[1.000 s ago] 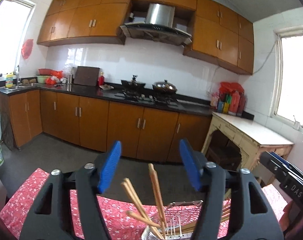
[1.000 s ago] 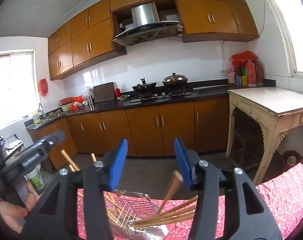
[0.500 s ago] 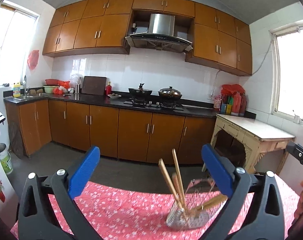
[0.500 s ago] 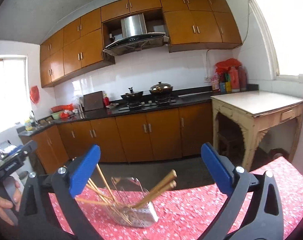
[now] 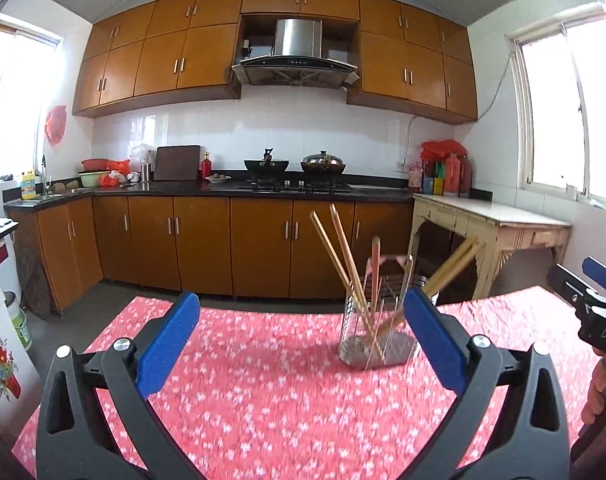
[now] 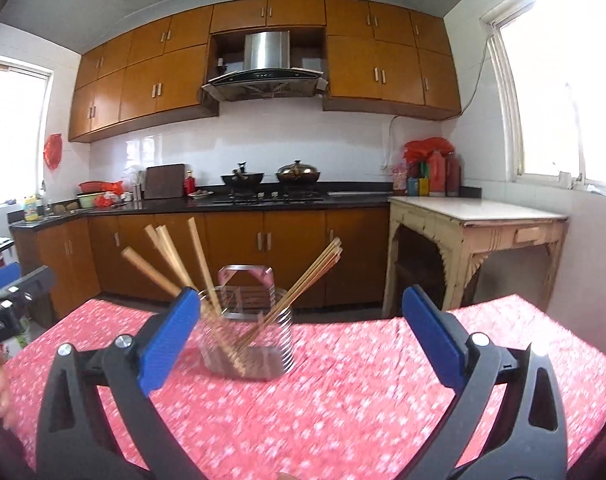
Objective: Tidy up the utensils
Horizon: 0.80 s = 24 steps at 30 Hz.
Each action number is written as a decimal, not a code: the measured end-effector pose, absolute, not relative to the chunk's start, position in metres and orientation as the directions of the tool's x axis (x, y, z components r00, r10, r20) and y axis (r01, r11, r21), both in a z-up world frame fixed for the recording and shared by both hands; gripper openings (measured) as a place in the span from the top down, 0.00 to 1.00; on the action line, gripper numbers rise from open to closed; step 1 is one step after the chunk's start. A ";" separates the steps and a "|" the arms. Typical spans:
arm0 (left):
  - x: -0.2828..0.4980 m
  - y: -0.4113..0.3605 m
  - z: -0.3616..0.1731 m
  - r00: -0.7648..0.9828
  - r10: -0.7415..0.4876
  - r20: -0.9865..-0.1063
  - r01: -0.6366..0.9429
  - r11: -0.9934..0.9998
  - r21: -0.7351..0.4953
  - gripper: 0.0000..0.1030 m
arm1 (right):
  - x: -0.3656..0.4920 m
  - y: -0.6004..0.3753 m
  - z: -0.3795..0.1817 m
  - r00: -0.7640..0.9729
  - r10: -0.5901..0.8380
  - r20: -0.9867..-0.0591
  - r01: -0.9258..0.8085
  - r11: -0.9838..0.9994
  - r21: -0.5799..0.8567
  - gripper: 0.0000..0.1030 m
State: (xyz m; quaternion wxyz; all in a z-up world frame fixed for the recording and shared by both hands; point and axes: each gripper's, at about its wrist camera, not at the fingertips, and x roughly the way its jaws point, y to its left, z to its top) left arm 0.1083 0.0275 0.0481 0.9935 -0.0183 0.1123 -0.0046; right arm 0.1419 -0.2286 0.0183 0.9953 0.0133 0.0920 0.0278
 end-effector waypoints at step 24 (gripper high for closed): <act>0.048 0.025 0.011 0.960 -0.024 -0.279 0.005 0.998 -0.069 0.02 | 0.076 -0.216 -0.021 0.976 0.087 -0.198 -0.092 0.996 -0.018 0.04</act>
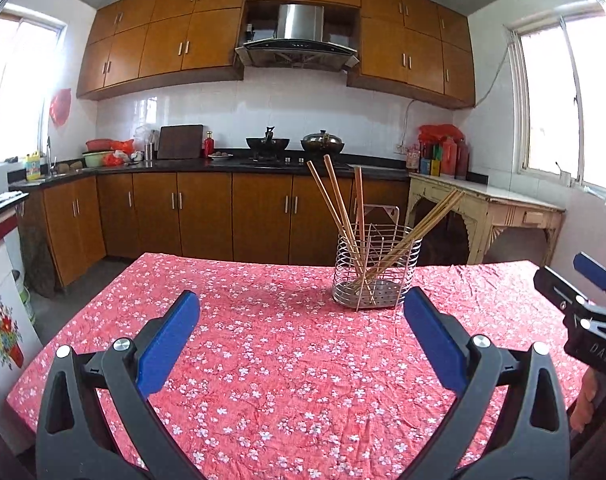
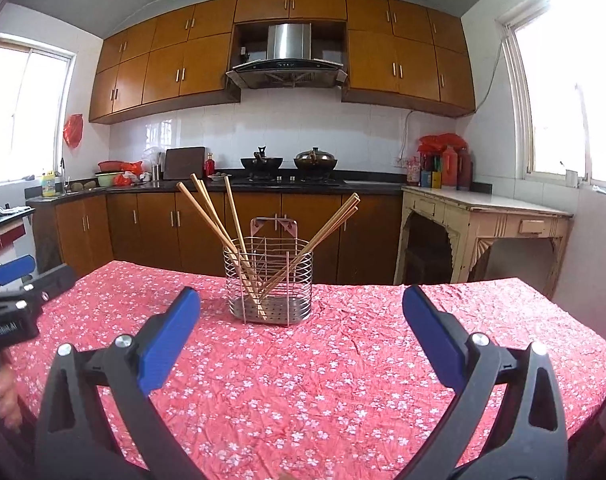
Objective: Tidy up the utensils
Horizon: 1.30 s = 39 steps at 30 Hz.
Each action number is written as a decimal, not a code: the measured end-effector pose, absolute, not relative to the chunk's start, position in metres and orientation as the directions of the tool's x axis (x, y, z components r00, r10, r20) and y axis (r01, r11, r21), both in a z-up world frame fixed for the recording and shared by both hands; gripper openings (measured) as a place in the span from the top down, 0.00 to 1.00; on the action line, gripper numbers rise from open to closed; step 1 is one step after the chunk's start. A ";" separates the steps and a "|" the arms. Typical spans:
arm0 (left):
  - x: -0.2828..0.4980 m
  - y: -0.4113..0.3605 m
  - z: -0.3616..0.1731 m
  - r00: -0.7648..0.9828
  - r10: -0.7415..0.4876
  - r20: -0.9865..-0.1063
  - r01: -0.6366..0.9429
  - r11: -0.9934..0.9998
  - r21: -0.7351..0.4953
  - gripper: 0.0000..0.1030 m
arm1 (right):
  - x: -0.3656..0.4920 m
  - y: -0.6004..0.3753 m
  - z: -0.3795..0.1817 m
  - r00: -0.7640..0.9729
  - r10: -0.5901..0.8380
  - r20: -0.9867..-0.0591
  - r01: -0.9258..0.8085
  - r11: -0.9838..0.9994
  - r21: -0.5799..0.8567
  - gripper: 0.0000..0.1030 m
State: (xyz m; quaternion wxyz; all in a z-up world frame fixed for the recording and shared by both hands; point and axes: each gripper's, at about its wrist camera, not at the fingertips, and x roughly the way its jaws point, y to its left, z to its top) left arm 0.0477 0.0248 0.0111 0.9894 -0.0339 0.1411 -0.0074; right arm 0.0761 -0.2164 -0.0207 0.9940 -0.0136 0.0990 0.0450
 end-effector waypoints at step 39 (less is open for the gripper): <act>0.042 0.014 0.011 0.971 -0.031 -0.236 0.019 0.998 -0.056 0.02 | 0.072 -0.231 -0.022 0.978 0.108 -0.176 -0.108 0.994 0.005 0.04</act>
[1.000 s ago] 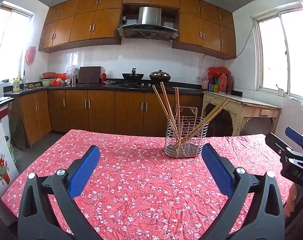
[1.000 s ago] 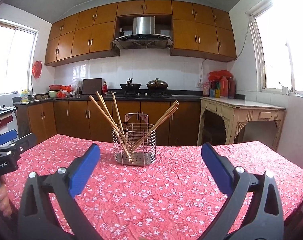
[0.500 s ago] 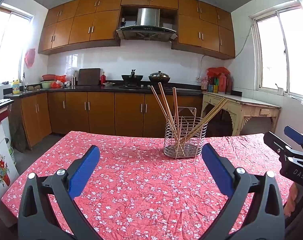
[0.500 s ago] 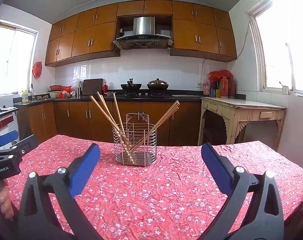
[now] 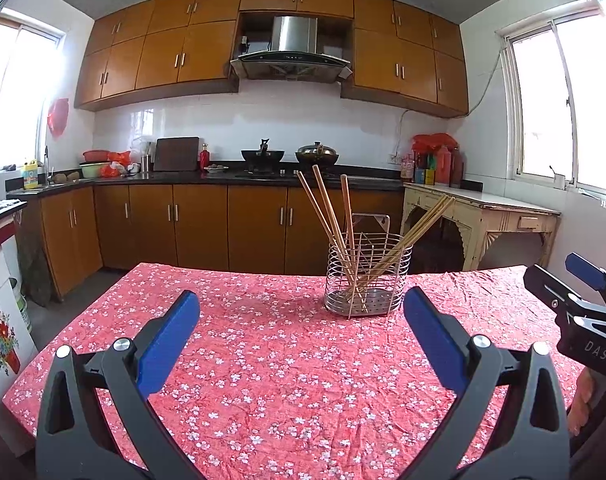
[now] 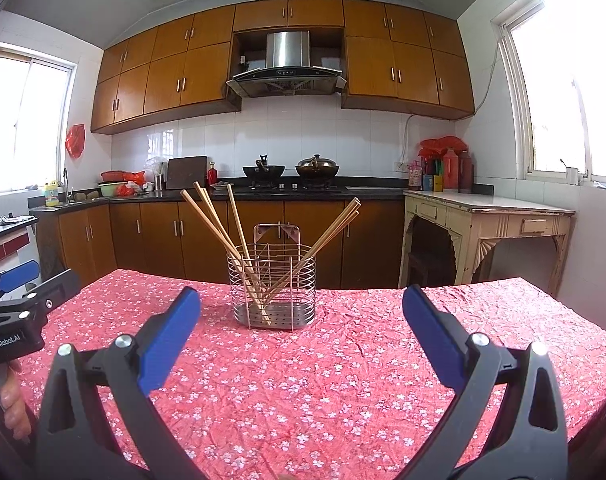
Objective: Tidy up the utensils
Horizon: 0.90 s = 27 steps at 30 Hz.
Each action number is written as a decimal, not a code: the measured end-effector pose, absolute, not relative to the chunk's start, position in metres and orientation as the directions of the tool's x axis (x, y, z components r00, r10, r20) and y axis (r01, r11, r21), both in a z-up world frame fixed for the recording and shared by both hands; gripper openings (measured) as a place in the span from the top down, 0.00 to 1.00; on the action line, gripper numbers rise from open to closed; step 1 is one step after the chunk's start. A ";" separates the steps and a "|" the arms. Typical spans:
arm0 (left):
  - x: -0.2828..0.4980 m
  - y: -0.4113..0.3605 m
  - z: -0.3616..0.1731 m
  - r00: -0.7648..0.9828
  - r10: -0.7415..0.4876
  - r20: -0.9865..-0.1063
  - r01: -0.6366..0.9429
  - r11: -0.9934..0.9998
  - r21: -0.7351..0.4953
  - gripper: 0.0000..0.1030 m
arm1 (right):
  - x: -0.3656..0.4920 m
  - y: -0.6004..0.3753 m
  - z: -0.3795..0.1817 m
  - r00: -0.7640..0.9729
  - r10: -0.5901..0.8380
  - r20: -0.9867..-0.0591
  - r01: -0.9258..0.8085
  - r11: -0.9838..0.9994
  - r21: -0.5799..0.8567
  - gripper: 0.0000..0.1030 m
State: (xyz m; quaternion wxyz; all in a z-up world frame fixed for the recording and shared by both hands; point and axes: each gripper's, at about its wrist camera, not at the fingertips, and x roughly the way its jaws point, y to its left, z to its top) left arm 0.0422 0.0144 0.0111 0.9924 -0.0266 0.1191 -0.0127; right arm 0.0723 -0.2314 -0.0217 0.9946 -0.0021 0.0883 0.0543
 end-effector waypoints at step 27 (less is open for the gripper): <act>0.041 0.011 0.011 0.971 -0.006 -0.238 -0.004 0.999 -0.040 0.02 | 0.073 -0.231 -0.025 0.977 0.114 -0.181 -0.114 0.993 0.006 0.04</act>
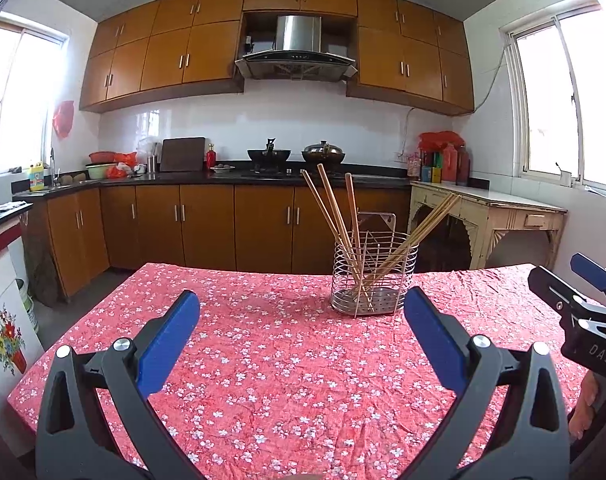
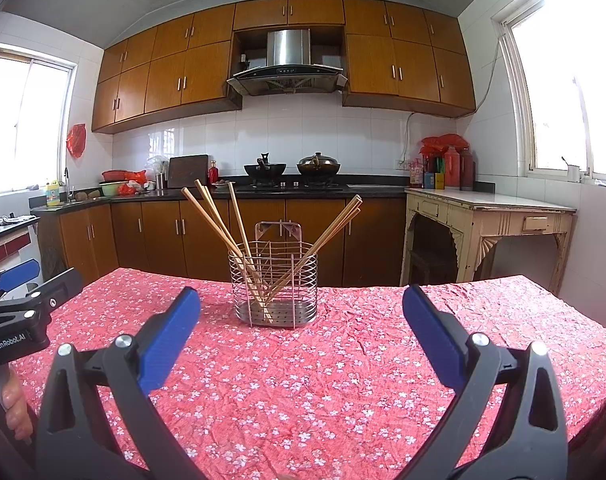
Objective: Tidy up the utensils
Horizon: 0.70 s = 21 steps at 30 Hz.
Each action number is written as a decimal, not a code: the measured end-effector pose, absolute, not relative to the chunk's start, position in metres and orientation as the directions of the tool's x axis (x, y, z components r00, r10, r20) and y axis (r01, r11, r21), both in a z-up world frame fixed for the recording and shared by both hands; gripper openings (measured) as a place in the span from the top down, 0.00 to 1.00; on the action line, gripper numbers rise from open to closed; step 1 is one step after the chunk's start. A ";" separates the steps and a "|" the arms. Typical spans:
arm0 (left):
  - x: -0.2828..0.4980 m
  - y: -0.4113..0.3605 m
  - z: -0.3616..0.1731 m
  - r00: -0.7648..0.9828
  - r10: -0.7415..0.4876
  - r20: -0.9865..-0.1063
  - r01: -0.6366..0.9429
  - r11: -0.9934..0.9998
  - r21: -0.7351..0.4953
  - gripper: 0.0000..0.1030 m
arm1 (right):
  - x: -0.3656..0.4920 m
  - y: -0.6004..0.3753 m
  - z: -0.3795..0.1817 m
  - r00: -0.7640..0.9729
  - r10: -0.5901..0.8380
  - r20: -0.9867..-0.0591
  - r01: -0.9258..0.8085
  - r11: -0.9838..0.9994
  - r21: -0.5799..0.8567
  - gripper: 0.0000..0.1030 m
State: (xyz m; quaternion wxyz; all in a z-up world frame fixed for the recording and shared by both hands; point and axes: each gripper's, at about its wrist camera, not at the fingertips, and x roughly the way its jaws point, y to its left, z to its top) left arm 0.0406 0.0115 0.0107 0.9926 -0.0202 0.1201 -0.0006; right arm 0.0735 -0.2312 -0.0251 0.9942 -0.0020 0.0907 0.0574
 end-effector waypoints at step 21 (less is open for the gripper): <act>0.041 0.010 0.011 0.971 -0.006 -0.239 -0.004 0.999 -0.041 0.02 | 0.073 -0.230 -0.027 0.976 0.116 -0.183 -0.116 0.993 0.010 0.04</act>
